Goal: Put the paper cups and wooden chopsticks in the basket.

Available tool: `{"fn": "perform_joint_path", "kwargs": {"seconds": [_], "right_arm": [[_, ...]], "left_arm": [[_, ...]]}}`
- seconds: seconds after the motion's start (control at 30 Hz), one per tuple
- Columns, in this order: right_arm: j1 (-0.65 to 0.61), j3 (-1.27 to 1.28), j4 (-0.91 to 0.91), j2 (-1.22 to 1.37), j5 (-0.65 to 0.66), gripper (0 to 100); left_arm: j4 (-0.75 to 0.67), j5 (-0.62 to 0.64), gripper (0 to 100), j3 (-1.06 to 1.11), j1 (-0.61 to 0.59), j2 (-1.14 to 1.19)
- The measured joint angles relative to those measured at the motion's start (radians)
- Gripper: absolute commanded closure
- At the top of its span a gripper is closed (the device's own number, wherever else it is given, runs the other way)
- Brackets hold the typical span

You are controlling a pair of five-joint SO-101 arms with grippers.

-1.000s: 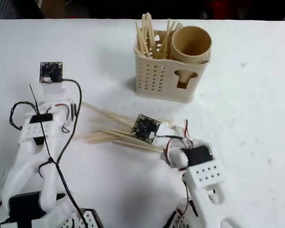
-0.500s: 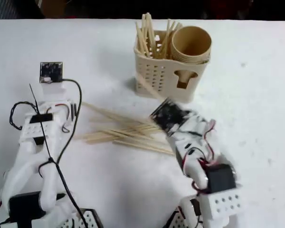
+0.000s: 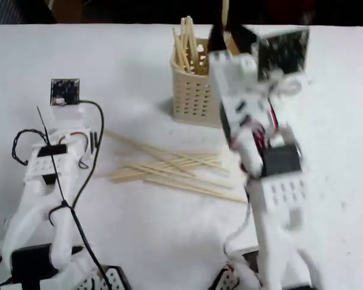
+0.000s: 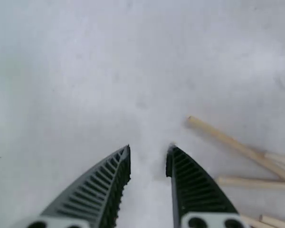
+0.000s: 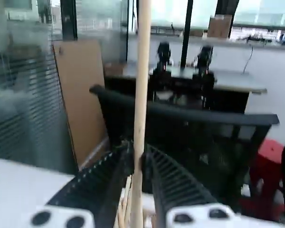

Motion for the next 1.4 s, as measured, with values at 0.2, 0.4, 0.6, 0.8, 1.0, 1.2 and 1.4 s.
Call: {"fn": "perform_joint_path", "kwargs": {"seconds": [0.2, 0.4, 0.6, 0.8, 1.0, 1.2, 1.4], "right_arm": [[0.0, -0.12, -0.072, 0.276, -0.009, 98.1], [0.0, -0.13, -0.072, 0.342, -0.009, 98.1], [0.02, -0.138, -0.074, 0.347, -0.009, 95.7], [0.025, -0.138, -0.074, 0.348, -0.009, 86.5], [0.023, -0.149, -0.02, 0.348, -0.009, 91.8], [0.049, -0.15, 0.218, 0.307, -0.009, 94.8], [0.118, -0.152, 0.669, 0.124, 0.026, 91.9]], "left_arm": [[0.0, 0.0, 86, 0.0, 0.0, 0.0], [0.0, 0.0, 86, 0.0, 0.0, 0.0], [0.0, 0.0, 86, 0.0, 0.0, 0.0], [0.0, 0.0, 86, 0.0, 0.0, 0.0], [0.0, 0.0, 86, 0.0, 0.0, 0.0], [0.0, 0.0, 86, 0.0, 0.0, 0.0], [0.0, 0.0, 86, 0.0, 0.0, 0.0]]}}
